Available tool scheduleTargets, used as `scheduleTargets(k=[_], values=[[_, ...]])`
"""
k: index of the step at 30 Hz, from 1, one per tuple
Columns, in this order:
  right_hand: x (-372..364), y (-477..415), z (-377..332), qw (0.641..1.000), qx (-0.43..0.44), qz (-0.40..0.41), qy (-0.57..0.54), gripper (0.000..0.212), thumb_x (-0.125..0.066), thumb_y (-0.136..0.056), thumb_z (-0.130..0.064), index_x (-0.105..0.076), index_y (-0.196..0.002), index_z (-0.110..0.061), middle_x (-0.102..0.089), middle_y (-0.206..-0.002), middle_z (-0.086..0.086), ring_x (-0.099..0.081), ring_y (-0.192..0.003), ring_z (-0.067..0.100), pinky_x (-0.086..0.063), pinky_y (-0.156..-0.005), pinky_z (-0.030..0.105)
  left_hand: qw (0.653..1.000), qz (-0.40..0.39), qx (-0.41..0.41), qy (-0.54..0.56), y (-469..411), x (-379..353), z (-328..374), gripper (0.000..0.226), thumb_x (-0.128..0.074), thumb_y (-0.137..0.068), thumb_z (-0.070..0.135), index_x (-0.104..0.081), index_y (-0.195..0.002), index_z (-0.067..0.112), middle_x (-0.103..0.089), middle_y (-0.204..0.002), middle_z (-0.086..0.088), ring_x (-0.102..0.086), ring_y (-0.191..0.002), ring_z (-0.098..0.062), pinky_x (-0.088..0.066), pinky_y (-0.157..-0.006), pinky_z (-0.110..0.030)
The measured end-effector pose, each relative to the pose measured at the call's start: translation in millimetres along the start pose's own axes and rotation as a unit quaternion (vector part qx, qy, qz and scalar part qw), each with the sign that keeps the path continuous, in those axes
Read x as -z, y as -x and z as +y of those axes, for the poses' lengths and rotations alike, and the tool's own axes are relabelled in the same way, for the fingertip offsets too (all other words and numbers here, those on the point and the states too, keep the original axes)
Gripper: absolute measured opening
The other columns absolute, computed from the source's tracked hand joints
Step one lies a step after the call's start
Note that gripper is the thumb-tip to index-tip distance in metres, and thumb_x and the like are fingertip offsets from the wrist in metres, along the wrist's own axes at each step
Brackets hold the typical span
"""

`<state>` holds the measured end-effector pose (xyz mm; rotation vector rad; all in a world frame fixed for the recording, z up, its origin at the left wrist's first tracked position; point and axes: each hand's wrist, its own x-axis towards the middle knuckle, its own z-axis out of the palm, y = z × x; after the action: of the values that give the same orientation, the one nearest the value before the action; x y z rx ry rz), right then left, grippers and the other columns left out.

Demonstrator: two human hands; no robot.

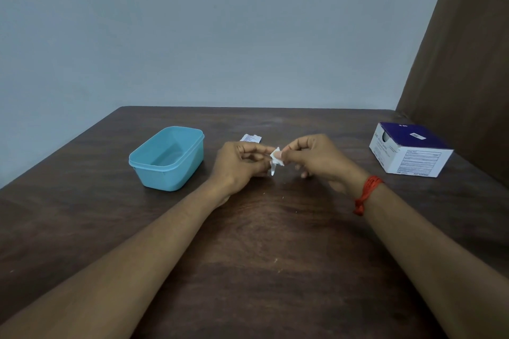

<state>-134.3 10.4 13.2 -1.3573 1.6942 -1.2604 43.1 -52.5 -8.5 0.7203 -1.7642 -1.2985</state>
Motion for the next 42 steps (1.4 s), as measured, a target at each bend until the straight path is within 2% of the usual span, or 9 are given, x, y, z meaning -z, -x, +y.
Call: scheduleTargets(k=[3,8,11,19,23,29,33,36,42], values=[[-2,-1,3,0.999,0.005,0.014,-0.044,0.015,-0.085,-0.077,-0.026,-0.075,-0.071,-0.017,-0.073,-0.069,-0.003,-0.051,-0.055,0.005,-0.045,-0.045,0.021,1.0,-0.002,-0.019,-0.006,-1,2,-2,0.037,-0.074,-0.085,-0.004,-0.079,-0.097,0.03,-0.075,-0.095,-0.02,-0.07,-0.081,-0.02,-0.061,-0.078,-0.032],[-5,-3,6,0.997,0.026,0.043,-0.06,0.014,-0.085,-0.079,-0.028,-0.074,-0.076,-0.019,-0.071,-0.067,-0.007,-0.055,-0.058,0.005,-0.048,-0.052,0.022,0.999,0.003,-0.042,-0.034,-4,2,-5,0.039,-0.072,-0.087,-0.004,-0.077,-0.097,0.033,-0.071,-0.084,0.001,-0.059,-0.075,-0.013,-0.057,-0.075,-0.032],[-8,-2,8,0.995,0.044,0.051,-0.075,0.019,-0.086,-0.078,-0.025,-0.071,-0.088,-0.019,-0.072,-0.071,-0.001,-0.058,-0.057,0.005,-0.048,-0.05,0.021,0.997,0.019,-0.053,-0.059,-4,1,-5,0.044,-0.07,-0.086,-0.009,-0.076,-0.093,0.035,-0.072,-0.081,0.004,-0.06,-0.071,-0.009,-0.054,-0.071,-0.022],[-9,-4,6,0.979,0.177,0.08,0.056,0.004,-0.082,-0.083,-0.017,-0.079,-0.086,-0.018,-0.072,-0.071,-0.011,-0.06,-0.057,-0.004,-0.045,-0.058,0.012,0.998,0.051,-0.024,-0.034,-1,-1,0,0.033,-0.076,-0.08,-0.01,-0.075,-0.083,0.023,-0.076,-0.072,0.008,-0.069,-0.066,0.0,-0.054,-0.064,-0.012],[-7,-2,5,0.966,0.207,0.097,0.118,0.011,-0.082,-0.082,-0.022,-0.082,-0.093,-0.021,-0.077,-0.082,-0.012,-0.07,-0.074,0.005,-0.054,-0.069,0.018,0.998,0.069,-0.01,-0.006,0,-2,2,0.024,-0.08,-0.077,-0.007,-0.077,-0.085,0.016,-0.077,-0.077,0.005,-0.072,-0.072,-0.006,-0.058,-0.069,-0.017],[-5,-2,4,0.956,0.217,0.081,0.179,0.018,-0.085,-0.077,-0.026,-0.082,-0.095,-0.024,-0.078,-0.088,-0.008,-0.07,-0.077,0.0,-0.052,-0.071,0.017,0.998,0.06,0.005,-0.016,1,0,5,0.021,-0.081,-0.076,-0.004,-0.078,-0.092,0.009,-0.078,-0.085,-0.003,-0.073,-0.078,-0.015,-0.061,-0.074,-0.025],[-4,-2,3,0.967,0.189,0.067,0.154,0.012,-0.085,-0.078,-0.027,-0.082,-0.089,-0.023,-0.075,-0.077,-0.014,-0.065,-0.067,-0.009,-0.047,-0.063,0.008,0.998,0.058,0.004,-0.033,1,1,4,0.022,-0.078,-0.078,-0.009,-0.078,-0.096,0.004,-0.078,-0.089,-0.008,-0.074,-0.083,-0.019,-0.061,-0.077,-0.026],[-2,-2,4,0.985,0.134,0.046,0.104,0.006,-0.083,-0.081,-0.026,-0.08,-0.076,-0.024,-0.072,-0.062,-0.011,-0.06,-0.052,-0.004,-0.047,-0.057,0.013,0.99,0.059,-0.052,-0.115,2,0,3,0.018,-0.081,-0.078,-0.004,-0.08,-0.091,0.007,-0.077,-0.081,-0.003,-0.072,-0.075,-0.01,-0.059,-0.074,-0.018],[2,2,9,1.0,0.01,-0.012,-0.019,0.013,-0.083,-0.081,-0.024,-0.077,-0.074,-0.015,-0.075,-0.067,0.001,-0.056,-0.051,0.003,-0.048,-0.048,0.018,0.955,0.045,-0.173,-0.236,8,-3,3,0.013,-0.085,-0.076,0.004,-0.082,-0.085,0.013,-0.079,-0.081,0.005,-0.073,-0.075,-0.003,-0.058,-0.074,-0.019]])
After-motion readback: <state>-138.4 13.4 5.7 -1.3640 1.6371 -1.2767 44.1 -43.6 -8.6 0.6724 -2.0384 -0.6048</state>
